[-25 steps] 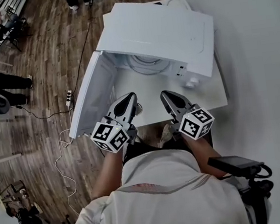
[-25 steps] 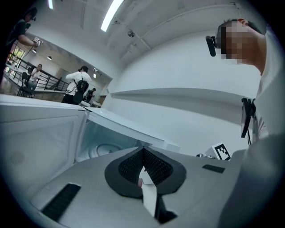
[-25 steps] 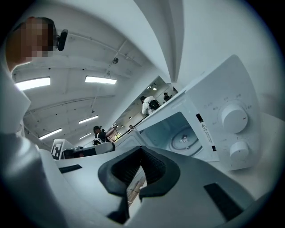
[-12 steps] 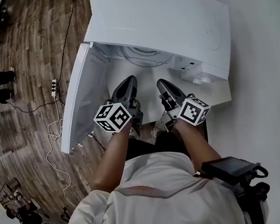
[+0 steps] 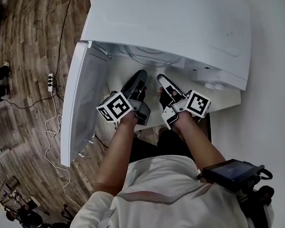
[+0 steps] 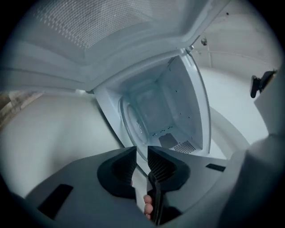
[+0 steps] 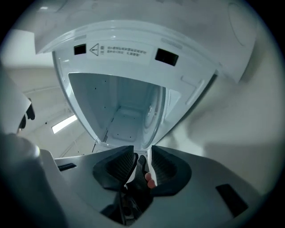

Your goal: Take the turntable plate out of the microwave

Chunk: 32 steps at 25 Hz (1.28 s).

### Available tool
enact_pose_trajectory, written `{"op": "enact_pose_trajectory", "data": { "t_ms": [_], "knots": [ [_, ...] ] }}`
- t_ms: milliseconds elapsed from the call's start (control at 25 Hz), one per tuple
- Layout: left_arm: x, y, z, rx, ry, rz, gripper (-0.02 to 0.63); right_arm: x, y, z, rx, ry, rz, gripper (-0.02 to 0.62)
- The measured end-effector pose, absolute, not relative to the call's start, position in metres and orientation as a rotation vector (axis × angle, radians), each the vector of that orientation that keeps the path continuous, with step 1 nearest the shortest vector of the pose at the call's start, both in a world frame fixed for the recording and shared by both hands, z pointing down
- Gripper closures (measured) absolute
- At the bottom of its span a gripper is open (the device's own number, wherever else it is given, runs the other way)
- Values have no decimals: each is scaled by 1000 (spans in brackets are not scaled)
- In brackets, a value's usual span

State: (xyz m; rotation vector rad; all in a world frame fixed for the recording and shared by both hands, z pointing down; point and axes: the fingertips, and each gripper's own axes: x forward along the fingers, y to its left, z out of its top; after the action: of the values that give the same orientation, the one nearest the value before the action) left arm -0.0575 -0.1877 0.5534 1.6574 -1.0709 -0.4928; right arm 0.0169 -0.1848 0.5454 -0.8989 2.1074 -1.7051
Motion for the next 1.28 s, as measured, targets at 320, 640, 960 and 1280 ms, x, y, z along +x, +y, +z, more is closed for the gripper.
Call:
{"op": "enact_pose_trajectory", "data": {
  "t_ms": [320, 640, 960, 1280],
  "knots": [
    [-52, -195, 556, 1494, -942, -635, 479, 19, -191, 551, -932, 1964, -1777, 451],
    [-50, -202, 553, 1470, -894, -659, 479, 19, -194, 556, -916, 1842, -1825, 436],
    [-37, -203, 551, 1449, -815, -673, 479, 26, -199, 554, -909, 1707, -1820, 436],
    [-38, -201, 550, 1407, -801, -691, 482, 26, -199, 557, -919, 1673, -1826, 436]
  ]
}}
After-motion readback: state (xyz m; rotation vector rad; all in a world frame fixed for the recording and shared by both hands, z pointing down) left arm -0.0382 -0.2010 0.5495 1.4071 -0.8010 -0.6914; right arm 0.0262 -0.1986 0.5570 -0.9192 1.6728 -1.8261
